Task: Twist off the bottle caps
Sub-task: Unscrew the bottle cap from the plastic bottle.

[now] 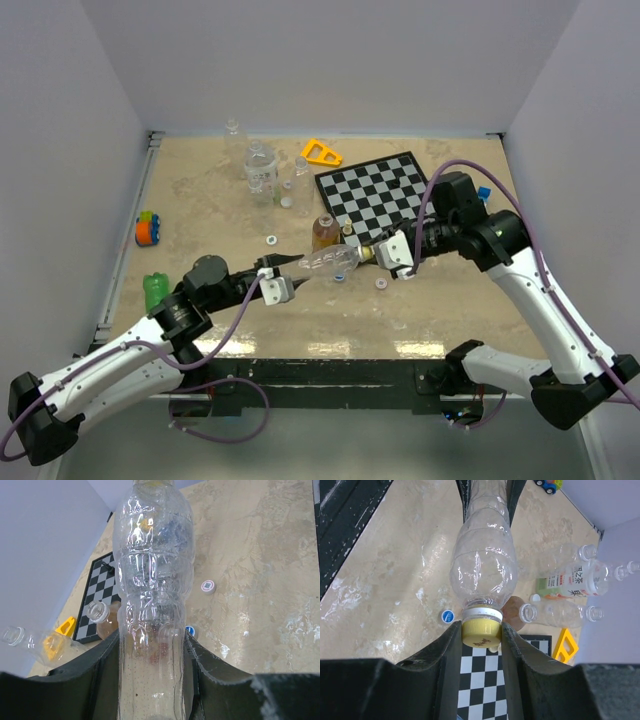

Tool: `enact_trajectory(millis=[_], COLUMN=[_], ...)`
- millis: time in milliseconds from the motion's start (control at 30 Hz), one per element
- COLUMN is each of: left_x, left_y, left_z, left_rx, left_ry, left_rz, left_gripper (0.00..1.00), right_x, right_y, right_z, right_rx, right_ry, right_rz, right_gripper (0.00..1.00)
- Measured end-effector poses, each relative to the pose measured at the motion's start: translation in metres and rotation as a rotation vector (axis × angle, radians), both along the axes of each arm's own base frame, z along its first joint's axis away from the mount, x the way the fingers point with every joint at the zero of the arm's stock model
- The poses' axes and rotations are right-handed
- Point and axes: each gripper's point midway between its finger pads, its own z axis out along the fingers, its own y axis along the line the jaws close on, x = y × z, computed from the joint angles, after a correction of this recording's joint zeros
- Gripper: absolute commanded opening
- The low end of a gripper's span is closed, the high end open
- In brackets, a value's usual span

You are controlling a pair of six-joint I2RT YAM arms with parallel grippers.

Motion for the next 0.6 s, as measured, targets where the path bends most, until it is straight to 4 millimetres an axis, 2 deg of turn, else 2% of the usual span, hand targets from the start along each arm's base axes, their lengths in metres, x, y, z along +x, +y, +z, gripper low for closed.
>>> enact_trajectory(millis=[100, 200, 400, 600], left_x=[0.000, -0.002, -0.008, -0.010], left_y=[0.002, 0.005, 0.006, 0.007], left_z=[0.002, 0.002, -0.002, -0.010], left_rx=[-0.004, -0.006, -0.002, 0.009], left_ry=[-0.014, -0.016, -0.009, 0.003], left_rz=[0.003, 0.003, -0.016, -0.023], left_gripper=[0.00, 0.00, 0.00, 0.00], right_x=[0.002, -0.001, -0.010, -0.014], right_y=[0.002, 0.005, 0.008, 0.014], right_z=[0.001, 0.001, 0.000, 0.010], right_rx=[0.017, 0.046, 0.089, 0.145], right_ry=[0.018, 0.054, 0.144, 0.255], right_rz=[-0.016, -0.026, -0.052, -0.086], right_gripper=[0.14, 0.18, 0.52, 0.78])
